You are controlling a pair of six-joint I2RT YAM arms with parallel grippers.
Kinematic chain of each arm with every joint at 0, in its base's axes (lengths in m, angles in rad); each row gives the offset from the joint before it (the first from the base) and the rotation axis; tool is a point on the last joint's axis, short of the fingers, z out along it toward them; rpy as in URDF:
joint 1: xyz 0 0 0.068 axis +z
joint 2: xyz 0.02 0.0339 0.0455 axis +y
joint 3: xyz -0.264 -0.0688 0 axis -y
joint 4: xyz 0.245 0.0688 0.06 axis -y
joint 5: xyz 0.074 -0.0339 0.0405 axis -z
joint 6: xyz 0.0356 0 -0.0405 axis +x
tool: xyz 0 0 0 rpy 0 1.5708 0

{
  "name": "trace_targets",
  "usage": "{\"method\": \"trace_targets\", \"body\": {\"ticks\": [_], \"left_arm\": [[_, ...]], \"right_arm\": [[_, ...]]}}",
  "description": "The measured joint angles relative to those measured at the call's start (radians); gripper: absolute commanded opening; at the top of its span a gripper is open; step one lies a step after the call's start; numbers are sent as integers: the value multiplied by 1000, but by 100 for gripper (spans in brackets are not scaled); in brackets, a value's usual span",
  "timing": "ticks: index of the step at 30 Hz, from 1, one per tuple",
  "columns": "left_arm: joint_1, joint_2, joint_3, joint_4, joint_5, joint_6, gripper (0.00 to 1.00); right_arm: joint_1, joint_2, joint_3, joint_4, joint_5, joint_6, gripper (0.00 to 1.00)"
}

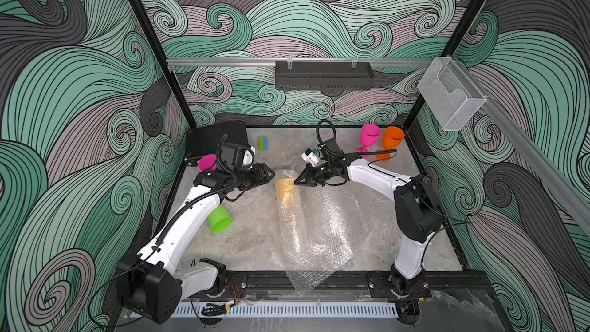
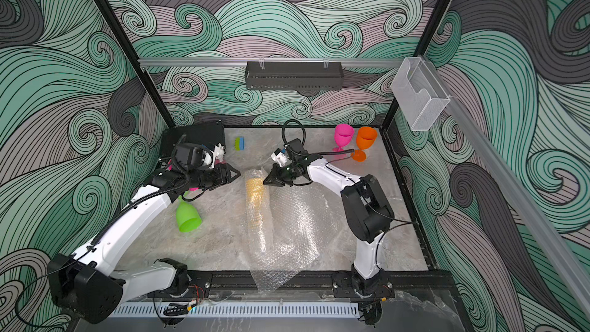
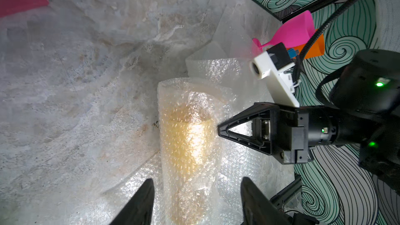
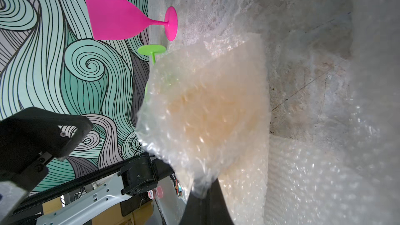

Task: Unpack wine glasses from bubble wrap
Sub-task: Place the bubble wrap at the center of the board.

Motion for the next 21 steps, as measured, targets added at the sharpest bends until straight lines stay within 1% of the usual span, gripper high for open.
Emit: {"method": "trace_targets", "body": {"ticks": [1,3,5,6,8,10,14,18,21], "left_arm": [[-3,6,-11,2,2,-5,62],[-17,19,-43,12,5,-16,61],[-31,25,-76,28,8,-29,61],[-36,26,-92,34,9,-35,61],[-45,31,-111,42,11,-47,61],[-52,36,-122,50,11,-53,61],[-60,42,-132,65,11,-67,60],[-61,44,-140,72,8,-81,59],[-60,44,-140,73,0,-87,59]], "right_arm": [[0,0,0,0,7,-2,3],[-1,0,0,1,16,-5,17],[-1,2,1,0,32,-14,29],[-1,2,1,0,42,-24,33],[-1,3,7,-17,66,-43,38],[-2,2,17,-34,96,-65,41],[-1,-19,19,-69,167,-126,42],[9,-75,19,-112,218,-188,44],[39,-122,14,-131,245,-225,44]]}}
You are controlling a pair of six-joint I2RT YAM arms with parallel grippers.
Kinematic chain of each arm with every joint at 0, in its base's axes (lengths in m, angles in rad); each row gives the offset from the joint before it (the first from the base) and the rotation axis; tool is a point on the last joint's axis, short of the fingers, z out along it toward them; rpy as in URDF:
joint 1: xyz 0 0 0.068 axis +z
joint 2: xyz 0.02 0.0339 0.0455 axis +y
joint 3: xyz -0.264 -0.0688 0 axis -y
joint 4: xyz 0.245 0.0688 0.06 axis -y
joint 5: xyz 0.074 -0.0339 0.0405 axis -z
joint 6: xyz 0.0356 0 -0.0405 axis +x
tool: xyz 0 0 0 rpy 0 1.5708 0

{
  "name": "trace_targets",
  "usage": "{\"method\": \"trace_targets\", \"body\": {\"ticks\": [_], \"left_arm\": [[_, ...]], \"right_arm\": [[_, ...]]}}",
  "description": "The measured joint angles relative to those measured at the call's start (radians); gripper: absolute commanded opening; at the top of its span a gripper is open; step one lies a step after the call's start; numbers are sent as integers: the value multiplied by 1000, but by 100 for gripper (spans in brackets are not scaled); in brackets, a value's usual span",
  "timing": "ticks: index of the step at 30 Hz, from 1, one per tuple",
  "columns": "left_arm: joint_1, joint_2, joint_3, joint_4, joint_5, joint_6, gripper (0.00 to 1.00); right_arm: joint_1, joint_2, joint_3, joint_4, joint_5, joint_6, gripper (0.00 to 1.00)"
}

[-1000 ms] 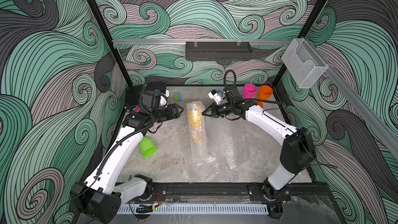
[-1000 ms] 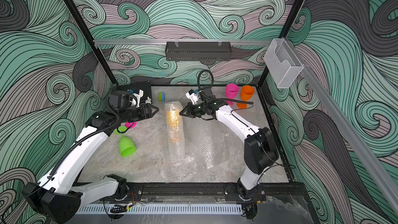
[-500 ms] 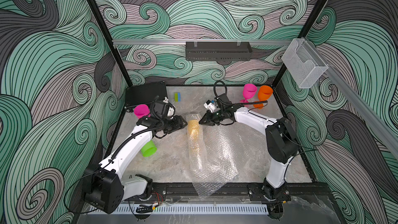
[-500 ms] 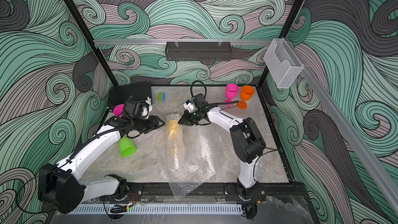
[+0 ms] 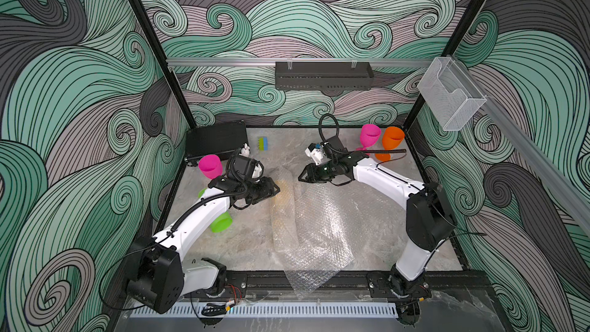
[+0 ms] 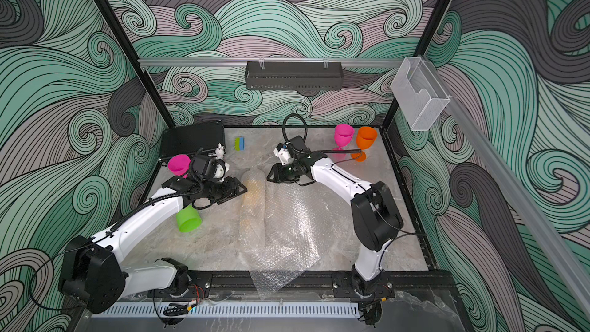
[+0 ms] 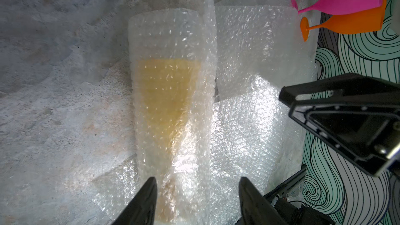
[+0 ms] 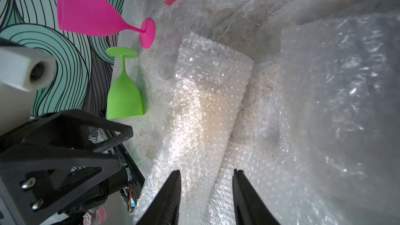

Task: Unpack wine glasses from bubble wrap
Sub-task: Place the bubble wrap at the center of the board, then move the bubble wrap to the center of the board.

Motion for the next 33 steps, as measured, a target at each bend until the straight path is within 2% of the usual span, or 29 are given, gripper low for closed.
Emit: {"method": "trace_targets", "body": {"ticks": [9,22,33], "left_arm": [[0,0,1,-14,-22,-5,59],[0,-9,-77,-12,7,-39,58],[0,-7,-91,16,42,-61,57]], "right_arm": [[78,0,-114,-41,109,-33,47],[51,117,-141,-27,289,-36,47],[-19,179,-128,61,337,-25,45]]}}
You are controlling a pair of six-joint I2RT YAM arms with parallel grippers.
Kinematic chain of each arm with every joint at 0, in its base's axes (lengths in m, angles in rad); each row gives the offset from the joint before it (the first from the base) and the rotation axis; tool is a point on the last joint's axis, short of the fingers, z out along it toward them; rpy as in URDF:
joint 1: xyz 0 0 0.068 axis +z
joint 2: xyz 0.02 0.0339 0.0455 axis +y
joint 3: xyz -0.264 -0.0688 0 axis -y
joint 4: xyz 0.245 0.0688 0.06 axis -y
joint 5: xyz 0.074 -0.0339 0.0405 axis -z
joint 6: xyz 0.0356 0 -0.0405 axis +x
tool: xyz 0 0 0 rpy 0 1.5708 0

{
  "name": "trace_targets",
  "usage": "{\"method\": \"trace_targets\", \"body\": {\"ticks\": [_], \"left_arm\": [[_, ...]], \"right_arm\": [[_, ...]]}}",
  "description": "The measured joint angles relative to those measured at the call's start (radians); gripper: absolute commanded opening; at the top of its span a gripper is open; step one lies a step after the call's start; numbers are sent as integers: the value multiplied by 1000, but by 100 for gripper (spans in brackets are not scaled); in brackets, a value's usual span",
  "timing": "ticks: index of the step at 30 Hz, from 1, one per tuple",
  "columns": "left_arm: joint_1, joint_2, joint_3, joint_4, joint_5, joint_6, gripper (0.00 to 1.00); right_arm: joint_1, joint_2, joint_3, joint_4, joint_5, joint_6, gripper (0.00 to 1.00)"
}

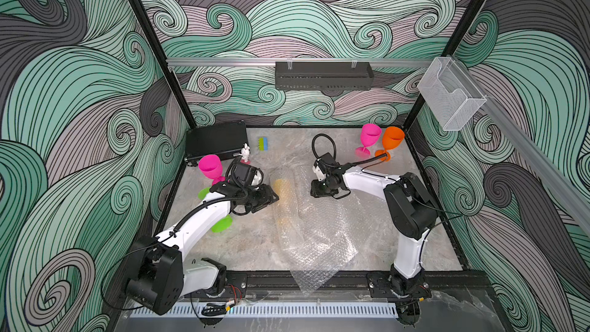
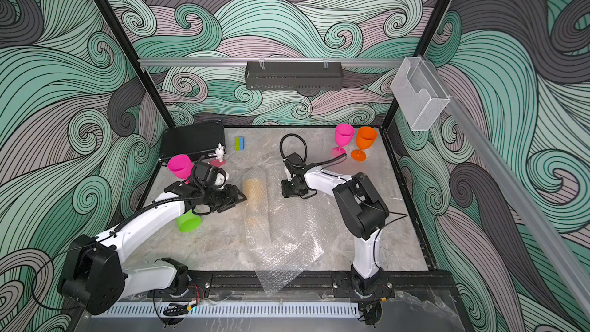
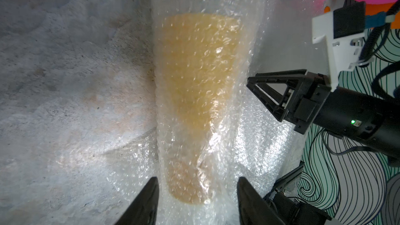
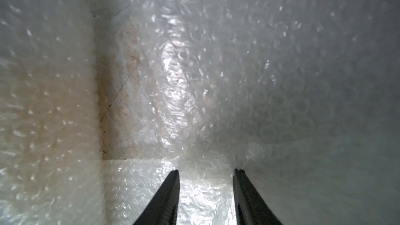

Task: Unpack wine glasses from bubble wrap
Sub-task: Move the bubble wrap to the center of the board.

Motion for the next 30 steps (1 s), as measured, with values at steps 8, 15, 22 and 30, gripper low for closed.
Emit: {"method": "trace_targets", "body": {"ticks": [8,15,22,30], "left_arm": [[0,14,0,10,16,-8,56],[-2,27,-2,23,23,-15,51],[-6,47,-10,40,30,-20,40],[-6,85,-37,59,25,-21,31]], "right_arm": [[-28,39,43,56,28,14,44],[-48,31,57,74,14,19,44],[-41,-90,49,69,-48,19,45],[46,-174,94,-14,-66,-23,49]]}}
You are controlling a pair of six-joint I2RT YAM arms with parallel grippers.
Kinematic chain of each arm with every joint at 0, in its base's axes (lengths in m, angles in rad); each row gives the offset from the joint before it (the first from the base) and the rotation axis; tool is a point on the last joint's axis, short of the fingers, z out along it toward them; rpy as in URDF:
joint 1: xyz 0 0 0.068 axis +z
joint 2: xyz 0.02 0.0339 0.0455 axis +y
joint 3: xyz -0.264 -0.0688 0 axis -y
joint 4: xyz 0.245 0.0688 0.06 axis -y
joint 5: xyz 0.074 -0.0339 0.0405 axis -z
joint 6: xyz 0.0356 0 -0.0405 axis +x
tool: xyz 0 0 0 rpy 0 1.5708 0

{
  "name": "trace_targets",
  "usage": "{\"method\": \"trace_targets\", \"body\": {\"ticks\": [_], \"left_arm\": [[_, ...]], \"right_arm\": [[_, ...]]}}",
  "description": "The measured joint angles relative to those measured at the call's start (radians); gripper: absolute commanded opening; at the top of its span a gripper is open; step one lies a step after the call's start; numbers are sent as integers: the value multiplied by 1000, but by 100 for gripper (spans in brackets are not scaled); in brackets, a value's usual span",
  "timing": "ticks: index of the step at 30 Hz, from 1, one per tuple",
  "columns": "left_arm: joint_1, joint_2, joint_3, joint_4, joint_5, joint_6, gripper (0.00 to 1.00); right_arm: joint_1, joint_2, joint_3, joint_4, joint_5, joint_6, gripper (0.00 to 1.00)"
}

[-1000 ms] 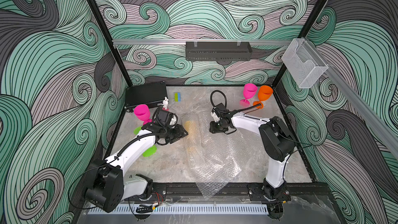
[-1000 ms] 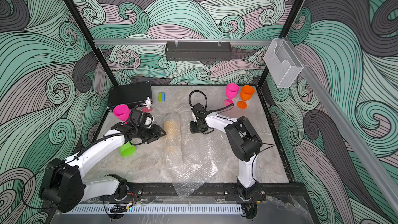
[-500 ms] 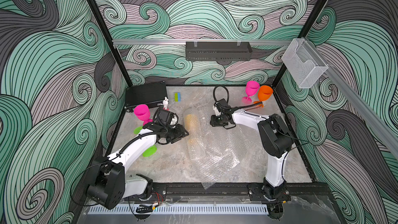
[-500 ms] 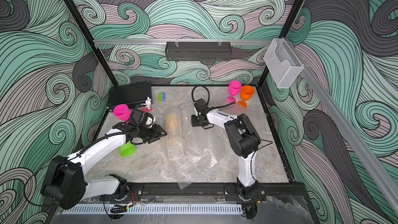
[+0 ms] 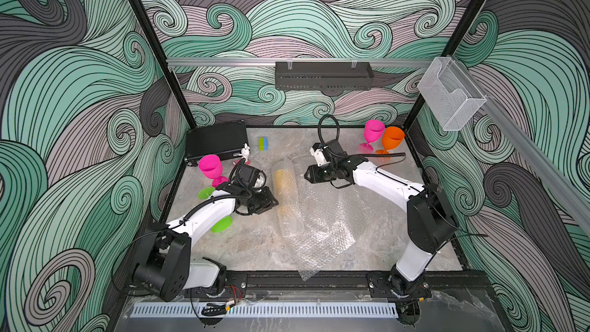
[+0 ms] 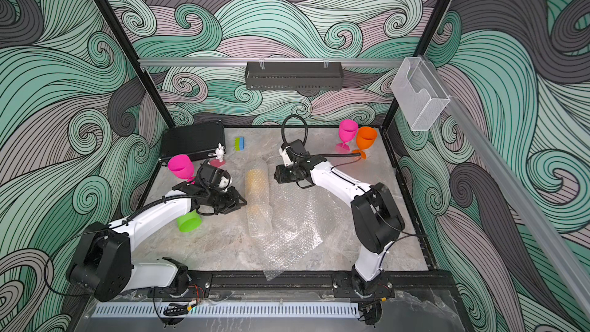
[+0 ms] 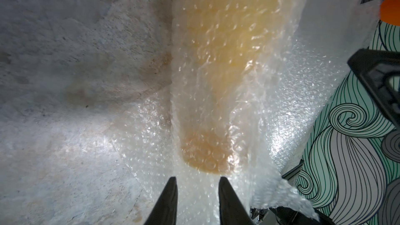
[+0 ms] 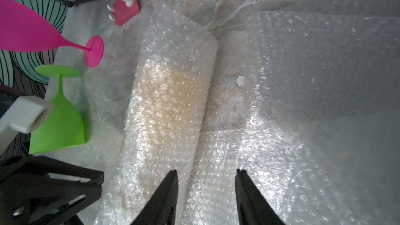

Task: Unpack wine glasses from bubble wrap
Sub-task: Move the bubble wrap to the center of the board, then unwrap the bubble wrap.

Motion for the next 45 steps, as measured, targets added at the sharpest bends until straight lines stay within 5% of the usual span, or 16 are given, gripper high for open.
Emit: {"method": "trace_targets", "body": {"ticks": [11,26,39,45], "left_arm": [[0,8,-23,18,-23,-2,31],[0,5,-49,31,-38,-10,31],[0,6,-48,58,-32,-24,35],[0,34,-47,112,-18,-46,38]], "right_arm": [[197,7,73,-118,86,-44,57],[304,156,178,-178,221,-47,57],[312,172,173,-164,214,-45,20],[287,164,124,-126,151,-30,18]]}}
